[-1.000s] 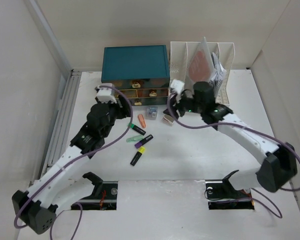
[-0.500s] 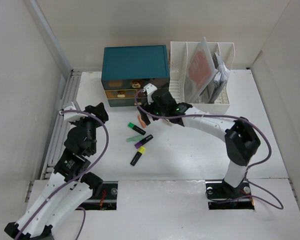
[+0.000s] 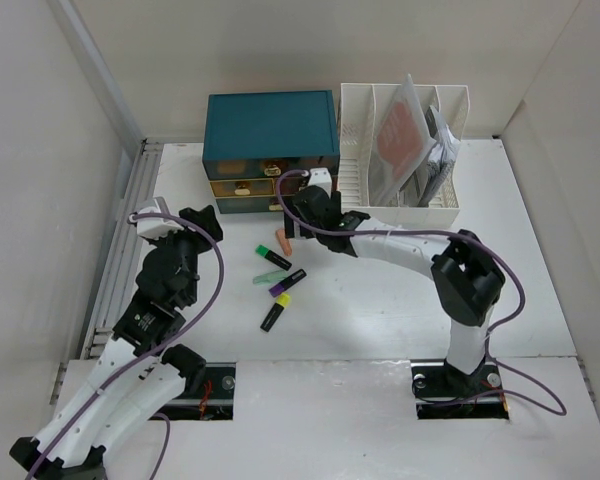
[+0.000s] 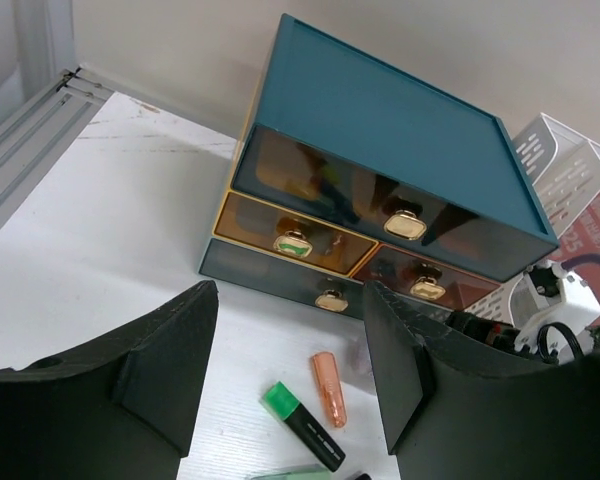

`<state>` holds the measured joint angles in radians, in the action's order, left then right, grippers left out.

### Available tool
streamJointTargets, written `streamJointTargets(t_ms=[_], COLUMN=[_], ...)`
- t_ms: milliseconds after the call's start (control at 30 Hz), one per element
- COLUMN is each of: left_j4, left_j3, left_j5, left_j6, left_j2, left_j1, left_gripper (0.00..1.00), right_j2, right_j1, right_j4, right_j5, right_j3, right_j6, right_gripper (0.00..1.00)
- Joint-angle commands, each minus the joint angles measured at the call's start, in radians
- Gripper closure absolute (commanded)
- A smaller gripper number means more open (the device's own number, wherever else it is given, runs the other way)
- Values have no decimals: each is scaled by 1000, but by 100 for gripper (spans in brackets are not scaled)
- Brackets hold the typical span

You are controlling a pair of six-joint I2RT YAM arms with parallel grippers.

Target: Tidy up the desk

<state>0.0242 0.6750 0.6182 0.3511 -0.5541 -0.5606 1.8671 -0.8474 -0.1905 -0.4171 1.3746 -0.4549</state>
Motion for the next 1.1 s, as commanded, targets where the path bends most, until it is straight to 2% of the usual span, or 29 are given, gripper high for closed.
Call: streamJointTargets(t_ms=[0, 233, 533, 767, 1067], left_j4=[36, 46, 46, 46, 46], left_j3=[1, 1, 1, 1, 1], left_j5=[-15, -15, -25, -34, -43], left_j6=[-1, -11, -20, -29, -29], left_j2=[6, 6, -3, -12, -12], left_j1=[2, 2, 2, 2, 2], left_gripper=[43, 43, 43, 43, 43], right_j2=[45, 124, 145, 103, 167], right_j1=[27, 48, 48, 48, 28], right_j4=[49, 71, 106, 106, 115], right_j5=[-103, -133, -98, -89, -118], right_j3=[20, 43, 61, 50, 130], right_j6=[-80, -117, -136, -145, -154], right_gripper=[0, 3, 4, 4, 5])
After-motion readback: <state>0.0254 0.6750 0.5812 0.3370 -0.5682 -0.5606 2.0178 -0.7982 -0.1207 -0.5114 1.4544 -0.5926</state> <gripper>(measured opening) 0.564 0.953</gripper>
